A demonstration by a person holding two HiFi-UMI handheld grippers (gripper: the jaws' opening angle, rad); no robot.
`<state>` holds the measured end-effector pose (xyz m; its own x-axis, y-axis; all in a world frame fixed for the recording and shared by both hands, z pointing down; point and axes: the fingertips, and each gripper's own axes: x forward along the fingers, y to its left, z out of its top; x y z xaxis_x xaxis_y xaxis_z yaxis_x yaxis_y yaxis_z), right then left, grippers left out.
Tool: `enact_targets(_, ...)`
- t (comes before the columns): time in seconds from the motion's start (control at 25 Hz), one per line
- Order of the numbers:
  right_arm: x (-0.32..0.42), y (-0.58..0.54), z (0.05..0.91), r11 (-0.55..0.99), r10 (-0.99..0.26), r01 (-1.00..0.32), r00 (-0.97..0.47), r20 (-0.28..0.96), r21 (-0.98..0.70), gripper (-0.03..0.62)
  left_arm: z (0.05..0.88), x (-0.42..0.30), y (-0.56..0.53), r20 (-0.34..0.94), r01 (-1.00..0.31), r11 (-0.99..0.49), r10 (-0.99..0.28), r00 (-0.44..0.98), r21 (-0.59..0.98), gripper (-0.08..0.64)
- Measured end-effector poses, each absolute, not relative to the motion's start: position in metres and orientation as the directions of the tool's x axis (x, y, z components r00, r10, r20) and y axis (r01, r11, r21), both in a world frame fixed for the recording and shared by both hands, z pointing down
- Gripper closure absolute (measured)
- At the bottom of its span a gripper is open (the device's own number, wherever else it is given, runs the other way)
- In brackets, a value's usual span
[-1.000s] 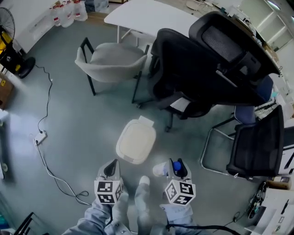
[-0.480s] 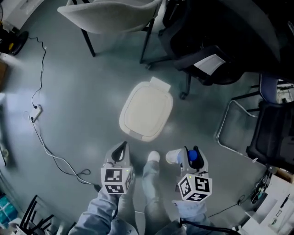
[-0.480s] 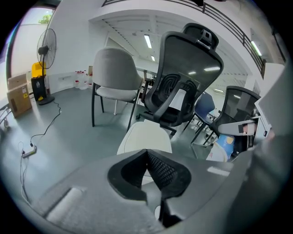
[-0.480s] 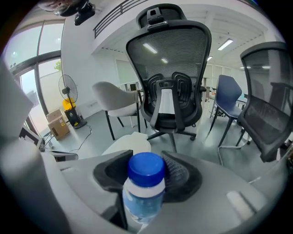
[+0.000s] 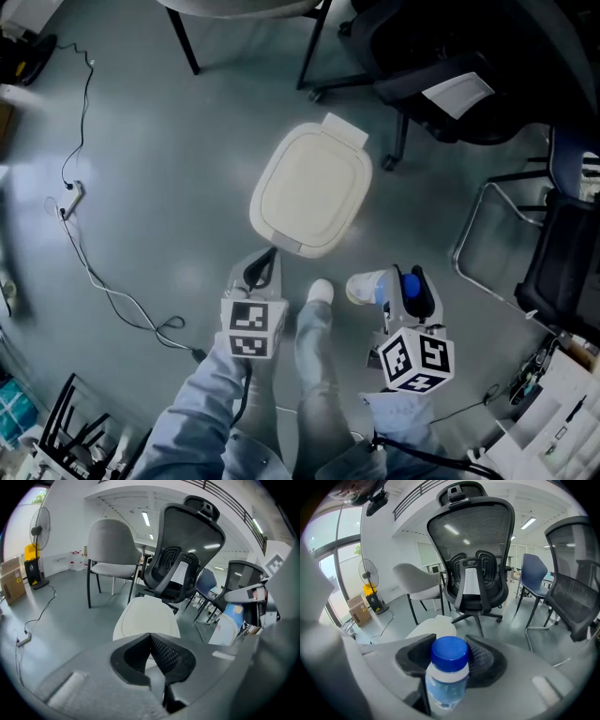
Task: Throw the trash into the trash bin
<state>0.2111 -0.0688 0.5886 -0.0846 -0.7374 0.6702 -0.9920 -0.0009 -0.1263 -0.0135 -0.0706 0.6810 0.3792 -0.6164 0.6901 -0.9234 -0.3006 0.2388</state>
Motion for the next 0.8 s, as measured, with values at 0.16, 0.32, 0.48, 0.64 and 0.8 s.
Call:
enact_targets(0.16,0.214,-0.065,0.592,0.006,-0.730,-0.993,-0.087,0.678,-0.121,0.400,0.702,-0.006,-0.076,0.709,-0.916,-0.339,-0.590,0.385,0.215,0.552)
enact_targets(0.32,0.215,-0.060,0.594,0.005,-0.727,-0.993,-0.088,0.681,-0.122,0.400,0.716,-0.001,-0.078,0.720,-0.907,-0.366,-0.571,0.394,0.206,0.552)
enact_targets(0.48,0.217,-0.058,0.595,0.004,-0.725,-0.993,-0.086,0.683,-0.121,0.400,0.722,0.003,-0.078,0.726,-0.906,-0.371,-0.563,0.396,0.206,0.552)
enact_targets(0.64,0.219,-0.058,0.597,0.000,-0.723,-0.993,-0.084,0.686,-0.121,0.400,0.729,0.005,-0.076,0.739,-0.904,-0.376,-0.546,0.395,0.205,0.552)
enact_targets(0.8,0.220,-0.058,0.600,0.003,-0.718,-0.993,-0.086,0.691,-0.120,0.400,0.737,0.005,-0.074,0.752,-0.901,-0.386,-0.531,0.391,0.197,0.552)
